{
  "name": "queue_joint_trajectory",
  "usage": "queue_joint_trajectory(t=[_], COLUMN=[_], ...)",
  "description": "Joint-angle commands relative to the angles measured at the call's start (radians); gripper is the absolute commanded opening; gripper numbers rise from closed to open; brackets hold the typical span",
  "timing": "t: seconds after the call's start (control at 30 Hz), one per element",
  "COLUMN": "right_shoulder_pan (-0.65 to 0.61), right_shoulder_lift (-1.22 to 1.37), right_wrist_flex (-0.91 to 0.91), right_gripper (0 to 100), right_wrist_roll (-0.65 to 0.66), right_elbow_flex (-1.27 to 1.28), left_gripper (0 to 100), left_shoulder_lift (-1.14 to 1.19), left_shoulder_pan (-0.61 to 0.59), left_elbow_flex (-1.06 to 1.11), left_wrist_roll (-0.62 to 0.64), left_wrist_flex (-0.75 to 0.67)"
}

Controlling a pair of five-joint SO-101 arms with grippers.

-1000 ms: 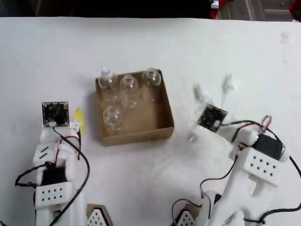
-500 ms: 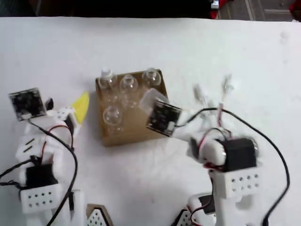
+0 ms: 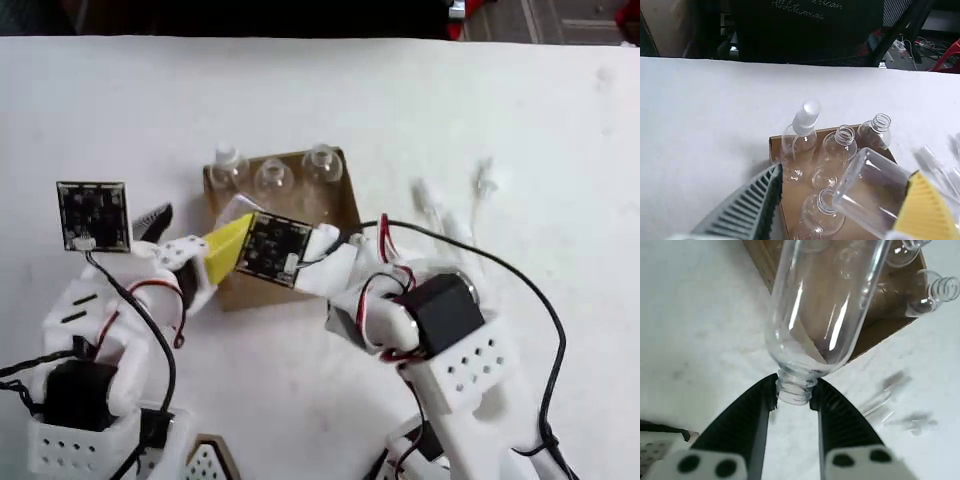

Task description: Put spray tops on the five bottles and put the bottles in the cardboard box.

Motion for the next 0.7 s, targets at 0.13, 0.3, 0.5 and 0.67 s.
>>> queue_joint_trajectory(t=[0.13,0.3,0.5,0.67], right_shoulder_pan=[-0.036,-0.038,-0.035,0.027], right_shoulder_lift=[-0.001,-0.001,-0.001,-0.001], right_wrist_flex=[0.073,0.074,0.074,0.074], right_gripper=[1.9,1.9,1.9,1.8], right_wrist_roll=[-0.044,-0.069,-0.071,-0.063], right_elbow_flex=[-0.173,-0.215,-0.252,-0.259], left_gripper=[36,36,36,36], left_shoulder_lift=[-0.013,-0.013,-0.013,-0.013], left_shoulder_pan=[0.018,0.018,0.018,0.016], left_elbow_flex=[0.048,0.055,0.052,0.055], left_wrist_roll=[0.006,0.006,0.006,0.006], left_wrist_flex=[-0.061,-0.06,-0.06,-0.091])
